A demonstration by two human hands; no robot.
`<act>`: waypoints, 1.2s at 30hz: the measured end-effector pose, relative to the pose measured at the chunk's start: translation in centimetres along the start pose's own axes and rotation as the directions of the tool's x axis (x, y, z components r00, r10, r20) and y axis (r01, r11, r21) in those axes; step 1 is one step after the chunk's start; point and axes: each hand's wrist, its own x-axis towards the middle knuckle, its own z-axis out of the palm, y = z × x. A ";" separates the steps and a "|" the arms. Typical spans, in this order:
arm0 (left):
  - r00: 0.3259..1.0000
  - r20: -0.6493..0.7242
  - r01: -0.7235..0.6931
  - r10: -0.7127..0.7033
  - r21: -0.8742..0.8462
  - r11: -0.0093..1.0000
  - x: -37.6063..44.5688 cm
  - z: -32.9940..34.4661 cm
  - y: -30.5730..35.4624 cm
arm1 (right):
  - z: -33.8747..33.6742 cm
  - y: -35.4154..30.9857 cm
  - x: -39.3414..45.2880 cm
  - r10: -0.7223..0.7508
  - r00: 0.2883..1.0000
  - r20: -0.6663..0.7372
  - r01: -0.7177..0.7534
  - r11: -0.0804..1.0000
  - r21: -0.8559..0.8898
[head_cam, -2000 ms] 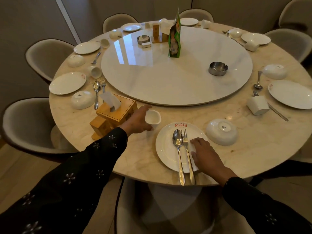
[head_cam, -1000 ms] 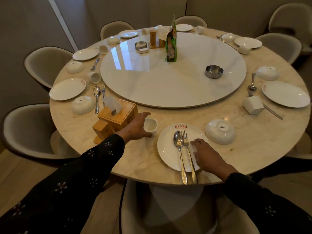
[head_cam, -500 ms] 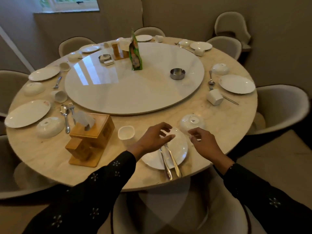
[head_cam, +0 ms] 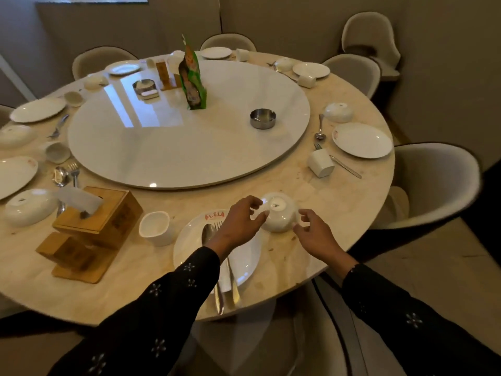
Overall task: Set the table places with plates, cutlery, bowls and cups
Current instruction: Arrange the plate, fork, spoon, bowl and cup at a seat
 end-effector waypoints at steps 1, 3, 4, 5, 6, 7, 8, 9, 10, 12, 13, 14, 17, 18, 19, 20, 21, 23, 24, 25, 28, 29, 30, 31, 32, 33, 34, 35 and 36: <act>1.000 -0.004 0.030 -0.030 0.020 0.999 1.0 0.5 0.1 | -0.2 0.1 0.8 0.000 1.000 0.028 0.000 1.000 -0.011; 0.995 0.000 0.104 -0.105 0.068 0.992 2.8 1.7 0.3 | -0.6 0.1 2.4 -0.003 0.997 0.073 0.005 1.000 -0.030; 0.989 0.002 0.149 -0.150 0.097 0.984 3.5 2.2 0.4 | -0.7 0.1 2.9 -0.009 0.996 0.094 0.013 0.999 -0.039; 0.981 0.005 0.192 -0.194 0.130 0.973 4.2 2.8 0.4 | -0.8 0.2 3.5 -0.018 0.993 0.113 0.023 0.999 -0.045; 0.971 0.008 0.234 -0.238 0.159 0.959 4.7 3.2 0.5 | -0.9 0.2 3.8 -0.025 0.991 0.130 0.032 0.998 -0.048; 0.959 0.011 0.275 -0.282 0.180 0.944 5.2 3.6 0.5 | -1.0 0.2 4.2 -0.032 0.989 0.147 0.038 0.998 -0.043; 0.946 0.016 0.316 -0.325 0.196 0.928 5.6 4.0 0.7 | -1.1 0.2 4.5 -0.037 0.986 0.164 0.043 0.999 -0.033; 0.935 0.015 0.344 -0.355 0.213 0.915 5.8 4.3 0.7 | -1.2 0.2 4.8 -0.039 0.983 0.178 0.043 0.999 -0.019; 0.928 0.010 0.360 -0.372 0.232 0.904 6.1 4.6 0.8 | -1.4 0.2 5.1 -0.037 0.981 0.192 0.039 0.999 -0.006; 0.923 0.003 0.369 -0.385 0.280 0.886 6.6 5.1 1.0 | -1.6 0.2 5.7 -0.024 0.977 0.210 0.019 0.999 0.027; 0.921 0.000 0.371 -0.389 0.300 0.879 6.8 5.3 1.1 | -1.7 0.2 5.9 -0.017 0.976 0.217 0.007 0.999 0.045; 0.919 -0.005 0.377 -0.395 0.308 0.873 7.0 5.4 1.2 | -1.8 0.2 6.1 -0.010 0.975 0.223 -0.004 0.998 0.063; 0.907 -0.026 0.411 -0.420 0.268 0.872 7.3 5.4 1.8 | -2.0 0.4 6.5 0.007 0.972 0.235 -0.032 0.994 0.100; 0.901 -0.037 0.427 -0.431 0.242 0.871 7.3 5.4 2.0 | -2.0 0.4 6.6 0.018 0.971 0.238 -0.046 0.993 0.112; 0.893 -0.052 0.448 -0.448 0.213 0.868 7.4 5.5 2.0 | -2.0 0.5 6.6 0.029 0.971 0.239 -0.061 0.990 0.125; 0.881 -0.073 0.472 -0.467 0.184 0.862 7.4 5.6 2.0 | -2.1 0.5 6.7 0.039 0.970 0.239 -0.075 0.987 0.140; 0.869 -0.097 0.494 -0.484 0.156 0.855 7.3 5.7 1.9 | -2.1 0.6 6.8 0.050 0.970 0.237 -0.091 0.983 0.163; 0.852 -0.149 0.513 -0.503 0.041 0.857 7.1 5.6 1.8 | -2.2 0.7 6.8 0.086 0.966 0.244 -0.147 0.959 0.241; 0.840 -0.167 0.507 -0.516 -0.095 0.857 7.0 5.5 1.7 | -2.3 0.7 6.8 0.107 0.961 0.256 -0.182 0.940 0.289; 0.829 -0.173 0.479 -0.531 -0.270 0.835 6.8 5.3 1.8 | -2.3 0.7 6.7 0.122 0.956 0.268 -0.211 0.918 0.335; 0.822 -0.108 0.386 -0.560 -0.617 0.686 6.3 5.1 2.9 | -2.4 0.3 6.4 0.153 0.937 0.313 -0.284 0.855 0.434; 0.829 -0.084 0.363 -0.552 -0.670 0.647 6.0 5.0 3.2 | -2.5 0.1 6.3 0.162 0.931 0.327 -0.305 0.837 0.455; 0.843 -0.062 0.337 -0.534 -0.713 0.615 5.7 4.9 3.5 | -2.5 -0.1 6.2 0.171 0.924 0.341 -0.327 0.816 0.476; 0.860 -0.042 0.316 -0.509 -0.739 0.595 5.4 4.7 3.8 | -2.7 -0.2 6.1 0.181 0.917 0.356 -0.350 0.793 0.498; 0.880 -0.023 0.299 -0.475 -0.748 0.592 5.1 4.5 4.2 | -2.8 -0.4 6.0 0.190 0.908 0.374 -0.375 0.766 0.522; 0.898 -0.008 0.293 -0.439 -0.735 0.612 4.8 4.3 4.5 | -3.0 -0.6 6.0 0.198 0.900 0.388 -0.397 0.740 0.543; 0.914 0.004 0.291 -0.405 -0.703 0.649 4.4 4.1 4.8 | -3.2 -0.7 6.0 0.203 0.894 0.400 -0.413 0.721 0.556; 0.928 0.016 0.289 -0.371 -0.659 0.694 4.0 3.8 5.0 | -3.4 -0.8 6.0 0.205 0.886 0.415 -0.426 0.710 0.560; 0.941 0.029 0.282 -0.337 -0.616 0.735 3.6 3.6 5.2 | -3.7 -1.1 6.0 0.200 0.879 0.433 -0.437 0.702 0.563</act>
